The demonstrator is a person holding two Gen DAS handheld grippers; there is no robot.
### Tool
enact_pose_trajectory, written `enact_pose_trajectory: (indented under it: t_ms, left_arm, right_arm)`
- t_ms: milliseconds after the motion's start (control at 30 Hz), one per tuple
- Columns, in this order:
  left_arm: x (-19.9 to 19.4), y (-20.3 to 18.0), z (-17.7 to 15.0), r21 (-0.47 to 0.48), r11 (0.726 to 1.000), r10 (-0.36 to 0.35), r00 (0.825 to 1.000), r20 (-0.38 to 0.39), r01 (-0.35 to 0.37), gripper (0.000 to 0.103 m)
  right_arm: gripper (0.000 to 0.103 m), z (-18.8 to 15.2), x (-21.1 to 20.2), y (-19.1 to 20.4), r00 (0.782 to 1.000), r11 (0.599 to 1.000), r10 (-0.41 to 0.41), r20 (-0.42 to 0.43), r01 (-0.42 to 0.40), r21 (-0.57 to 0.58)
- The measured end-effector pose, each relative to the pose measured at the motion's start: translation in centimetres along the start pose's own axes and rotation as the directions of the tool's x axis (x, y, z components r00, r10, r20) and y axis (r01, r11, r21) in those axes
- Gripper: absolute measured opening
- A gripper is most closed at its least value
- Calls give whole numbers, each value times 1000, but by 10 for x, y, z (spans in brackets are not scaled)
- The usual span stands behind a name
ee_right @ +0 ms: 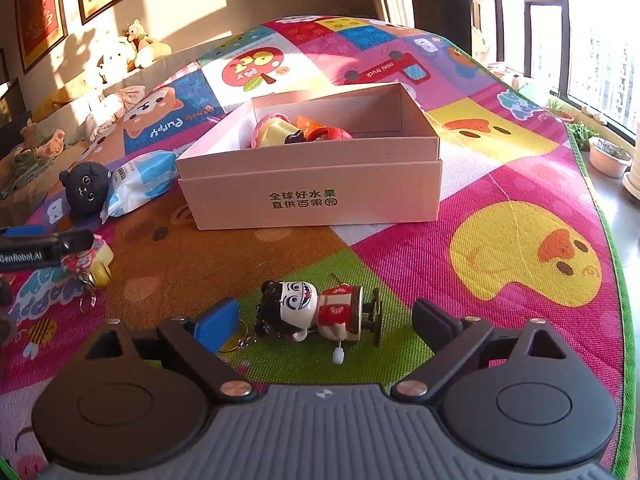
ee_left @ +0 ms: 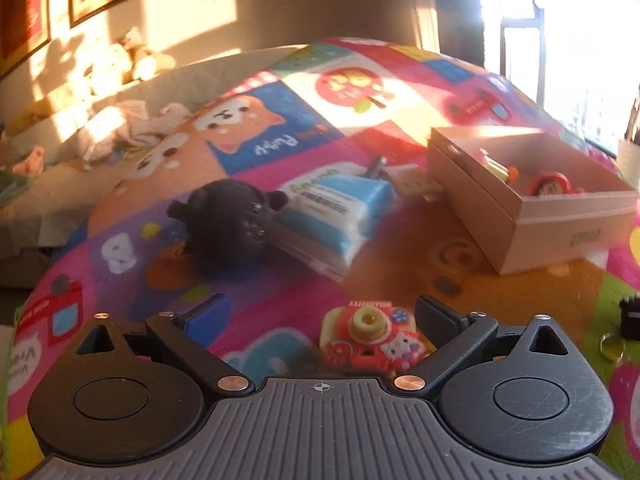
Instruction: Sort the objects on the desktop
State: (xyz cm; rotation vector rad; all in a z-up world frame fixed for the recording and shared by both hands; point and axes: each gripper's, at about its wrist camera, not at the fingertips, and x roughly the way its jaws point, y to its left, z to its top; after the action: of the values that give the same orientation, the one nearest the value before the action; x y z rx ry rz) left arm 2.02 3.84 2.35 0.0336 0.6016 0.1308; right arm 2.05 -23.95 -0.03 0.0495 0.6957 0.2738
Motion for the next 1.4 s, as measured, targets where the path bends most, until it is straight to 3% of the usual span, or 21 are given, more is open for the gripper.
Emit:
enact_pose_trajectory:
  t_ms: [233,333,433,533,800,933,1000,1233,1400]
  left_arm:
    - [-1,13,-4,-40,999,-38,999,-34,36,102]
    - [3,5,-10,-51,991,-124,989,-78,120,102]
    - [2,-12,-13,-38,971,-240,966,-96,237,102]
    - [2,-29,-16,-3,961,-274,956,-102,276,102]
    - [18,-40,-4,-4,990,-143,986,-86,144,102]
    - [33,-50,2,68,996,-58,996,-66,62,102]
    - [35,-51,2,88,996,-27,997,-66,33,102]
    - [9,-27,-15,103,994,-29,997,-73,37,102]
    - [-2,-4,-21,123,991,66,995,-77,-56,102]
  right_arm:
    - [96,1,0,1,1000,1000,0,-3,0,-1]
    - [96,0,0,0,1000,1000,1,-4,-1,-2]
    - [96,1,0,0,1000,1000,1,-4,-1,-1]
    - [97,1,0,0,1000,1000,0,-3,0,-1]
    - [98,0,1,0,1000,1000,5,-5,-5,4]
    - [98,1,1,0,1000,1000,3,-4,-3,5]
    - [98,1,1,-1,1000,1000,2,-4,-2,8]
    - [99,1,1,-1,1000,1000,5,-5,-5,10]
    - [100,1,1,-1,1000,1000,4,-5,-4,10]
